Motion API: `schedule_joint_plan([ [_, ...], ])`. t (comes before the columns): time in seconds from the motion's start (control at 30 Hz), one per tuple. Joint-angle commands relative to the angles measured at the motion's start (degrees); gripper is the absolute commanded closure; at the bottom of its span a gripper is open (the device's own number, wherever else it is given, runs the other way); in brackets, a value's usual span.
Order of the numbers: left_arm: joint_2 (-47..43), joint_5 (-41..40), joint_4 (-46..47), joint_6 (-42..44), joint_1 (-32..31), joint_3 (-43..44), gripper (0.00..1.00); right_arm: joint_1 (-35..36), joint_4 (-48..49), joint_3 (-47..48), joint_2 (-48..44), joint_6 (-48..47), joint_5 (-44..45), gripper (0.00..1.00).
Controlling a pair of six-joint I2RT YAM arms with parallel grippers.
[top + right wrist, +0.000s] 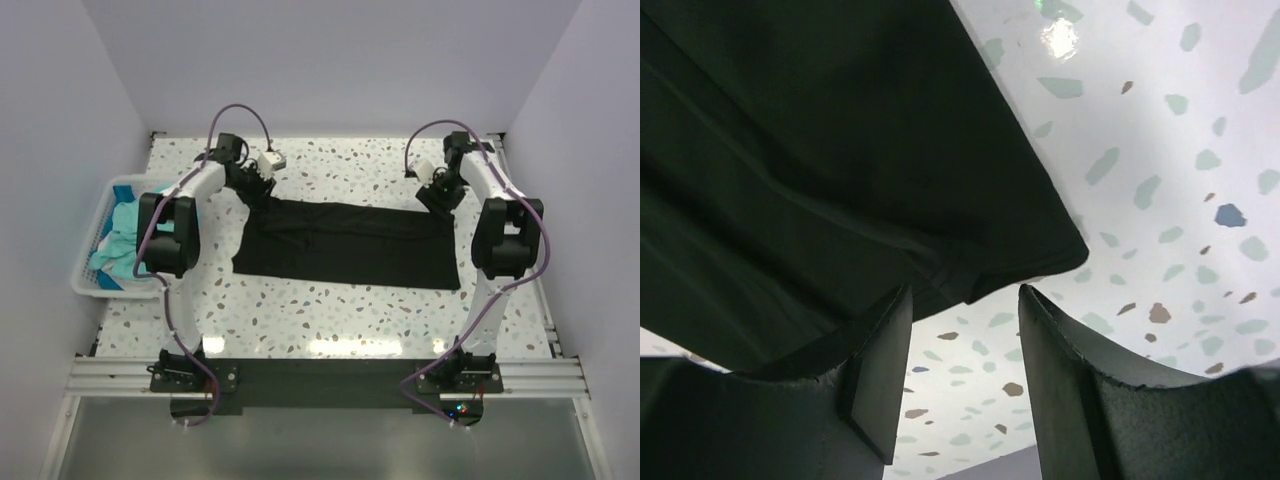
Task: Fold and stack the t-shirts
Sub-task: Fold the tshirt
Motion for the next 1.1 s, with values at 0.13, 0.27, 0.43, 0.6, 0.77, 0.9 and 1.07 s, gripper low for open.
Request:
schedule_joint_plan([
  [0.13,2.9,-1.9,-1.8,-0.7,-1.0,3.7,0.52,0.3,-1.6,-1.0,1.3,2.4,2.7,0.5],
  [0.27,4.2,-3.8,-2.5,-0.4,-2.0,4.4,0.55,0.3,-1.6,-1.0,1.6,2.0,3.2,0.5],
  [0.43,3.6,-3.8,-3.1,0.0,-2.6,4.5,0.81,0.3,-1.3,-1.7,1.2,1.4,3.2,0.51],
  [0.6,-0.5,-1.6,-4.3,1.5,-2.7,3.3,1.0,0.3,-0.9,-2.3,0.5,0.9,3.3,0.52],
  [0.77,-8.8,1.1,-3.0,4.9,-2.9,-3.7,1.0,0.3,-0.8,-3.6,-0.9,0.2,3.1,0.55],
  [0.9,-14.3,1.3,-2.8,9.0,-3.6,-10.0,1.0,0.3,-0.3,-4.9,-2.3,-0.5,3.5,0.56],
  [1.07,-19.3,-0.7,-4.2,16.3,-5.2,-18.3,1.0,0.3,-1.0,-5.0,-3.4,-1.1,3.5,0.58],
])
